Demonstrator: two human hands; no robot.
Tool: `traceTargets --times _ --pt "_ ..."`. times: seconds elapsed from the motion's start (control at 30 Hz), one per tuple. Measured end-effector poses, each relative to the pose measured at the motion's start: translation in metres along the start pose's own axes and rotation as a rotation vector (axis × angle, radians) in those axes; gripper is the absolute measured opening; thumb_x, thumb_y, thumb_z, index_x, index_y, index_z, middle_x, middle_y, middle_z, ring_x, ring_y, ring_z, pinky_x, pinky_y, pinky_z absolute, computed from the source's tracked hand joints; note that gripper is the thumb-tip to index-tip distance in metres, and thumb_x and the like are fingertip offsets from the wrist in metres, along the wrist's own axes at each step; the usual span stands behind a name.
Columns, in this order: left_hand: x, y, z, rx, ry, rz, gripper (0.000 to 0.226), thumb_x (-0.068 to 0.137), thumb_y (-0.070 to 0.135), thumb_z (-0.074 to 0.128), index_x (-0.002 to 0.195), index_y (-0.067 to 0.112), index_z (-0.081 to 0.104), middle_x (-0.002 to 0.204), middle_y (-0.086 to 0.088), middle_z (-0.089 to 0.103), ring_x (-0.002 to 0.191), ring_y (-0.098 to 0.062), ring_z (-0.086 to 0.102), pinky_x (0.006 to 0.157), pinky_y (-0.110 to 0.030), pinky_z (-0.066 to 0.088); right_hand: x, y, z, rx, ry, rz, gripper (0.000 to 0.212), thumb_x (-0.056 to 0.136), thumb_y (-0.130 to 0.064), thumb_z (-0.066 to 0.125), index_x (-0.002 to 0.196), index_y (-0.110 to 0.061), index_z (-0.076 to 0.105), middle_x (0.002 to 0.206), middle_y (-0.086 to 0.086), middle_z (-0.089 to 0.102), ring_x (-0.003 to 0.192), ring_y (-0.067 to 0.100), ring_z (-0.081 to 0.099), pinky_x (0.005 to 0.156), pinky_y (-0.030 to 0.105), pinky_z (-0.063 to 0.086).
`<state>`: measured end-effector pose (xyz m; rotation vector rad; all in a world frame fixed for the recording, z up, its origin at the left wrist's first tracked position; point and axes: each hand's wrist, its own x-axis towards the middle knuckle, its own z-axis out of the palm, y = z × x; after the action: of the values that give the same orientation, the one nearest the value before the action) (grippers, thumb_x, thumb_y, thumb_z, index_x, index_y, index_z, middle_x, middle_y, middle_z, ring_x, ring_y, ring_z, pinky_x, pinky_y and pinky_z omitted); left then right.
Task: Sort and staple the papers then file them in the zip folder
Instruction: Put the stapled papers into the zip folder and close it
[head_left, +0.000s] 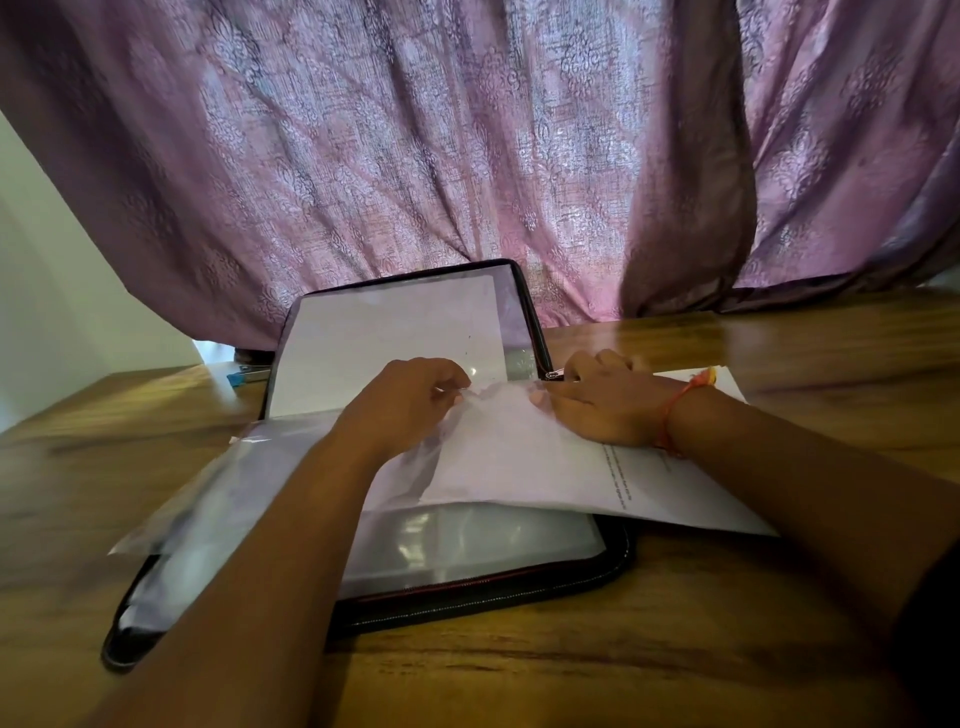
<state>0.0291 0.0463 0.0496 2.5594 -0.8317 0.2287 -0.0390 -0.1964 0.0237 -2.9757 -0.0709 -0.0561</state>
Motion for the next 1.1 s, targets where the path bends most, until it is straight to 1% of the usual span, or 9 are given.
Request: traceTargets --times 0.13,0.37,0.53,0.67,0.8,0.87,0.93,1.0,1.1 --pt "0.000 -0.001 0.004 0.017 0.064 0.003 0.026 0.100 0.007 0.057 0.116 0.020 0.074 0.117 0.001 0.073 0.104 -0.017 0.066 0.092 -0.025 0.049 -0.002 -0.001 -0.001 -0.005 -0.011 -0.003 0.063 0.091 -0.074 0.007 0.142 -0.049 0.036 0.131 -0.001 0.035 0.133 0.026 0.023 0.113 0.054 0.018" --pt "0.000 -0.002 0.008 0.002 0.141 -0.023 0.030 0.096 0.001 0.057 0.109 0.020 0.076 0.111 0.000 0.075 0.101 -0.022 0.068 0.097 -0.038 0.054 0.000 -0.007 0.000 -0.064 -0.003 0.029 0.056 0.096 -0.067 0.008 0.146 -0.049 0.027 0.142 0.008 0.032 0.137 0.032 0.020 0.112 0.053 0.019" --pt "-0.002 0.001 0.005 0.043 0.123 -0.030 0.020 0.098 0.026 0.066 0.116 0.023 0.072 0.121 0.003 0.070 0.108 -0.017 0.064 0.100 -0.035 0.049 0.001 -0.006 -0.001 -0.078 0.006 0.024 0.062 0.092 -0.072 0.006 0.145 -0.048 0.028 0.145 0.007 0.033 0.139 0.031 0.019 0.111 0.057 0.019" --pt "-0.002 0.001 0.006 0.041 0.007 -0.059 0.033 0.096 0.043 0.065 0.123 0.026 0.066 0.133 0.003 0.063 0.119 -0.021 0.057 0.102 -0.037 0.046 0.001 -0.004 0.000 -0.074 0.003 -0.008 0.057 0.094 -0.069 0.009 0.143 -0.050 0.031 0.138 0.004 0.035 0.136 0.031 0.022 0.112 0.057 0.019" --pt "-0.004 0.004 0.008 -0.026 -0.133 -0.074 0.045 0.091 0.050 0.069 0.130 0.029 0.061 0.143 0.007 0.054 0.129 -0.016 0.050 0.103 -0.028 0.038 0.005 0.001 0.003 -0.068 -0.018 -0.019 0.052 0.098 -0.063 0.020 0.148 -0.051 0.024 0.144 0.002 0.031 0.139 0.030 0.020 0.114 0.056 0.017" --pt "-0.004 0.007 0.008 -0.005 -0.180 -0.057 0.051 0.091 0.053 0.068 0.135 0.028 0.058 0.145 0.006 0.053 0.130 -0.016 0.049 0.104 -0.028 0.037 0.006 0.004 0.003 -0.028 0.016 -0.027 0.049 0.100 -0.055 0.029 0.148 -0.046 0.030 0.143 0.000 0.035 0.138 0.028 0.025 0.114 0.053 0.021" --pt "-0.004 0.009 0.008 0.038 -0.228 -0.044 0.056 0.090 0.056 0.065 0.137 0.027 0.056 0.145 0.004 0.052 0.128 -0.017 0.049 0.103 -0.028 0.037 0.003 0.005 -0.002 0.040 0.111 -0.051 0.044 0.098 -0.048 0.040 0.142 -0.040 0.045 0.139 -0.002 0.044 0.133 0.024 0.036 0.111 0.050 0.030" --pt "-0.004 0.010 0.007 0.057 -0.279 -0.044 0.060 0.090 0.059 0.064 0.139 0.026 0.054 0.145 0.002 0.052 0.125 -0.019 0.050 0.104 -0.030 0.038 -0.001 0.005 -0.008 0.066 0.227 -0.108 0.034 0.096 -0.039 0.050 0.128 -0.033 0.060 0.132 -0.003 0.055 0.124 0.020 0.047 0.104 0.038 0.039" --pt "-0.005 0.014 0.004 0.077 -0.342 -0.048 0.068 0.088 0.063 0.063 0.143 0.026 0.050 0.150 0.001 0.047 0.129 -0.022 0.046 0.112 -0.040 0.039 -0.006 0.007 -0.017 0.057 0.377 -0.110 0.014 0.091 -0.027 0.056 0.096 -0.027 0.069 0.112 0.001 0.065 0.102 0.021 0.058 0.079 0.025 0.041"
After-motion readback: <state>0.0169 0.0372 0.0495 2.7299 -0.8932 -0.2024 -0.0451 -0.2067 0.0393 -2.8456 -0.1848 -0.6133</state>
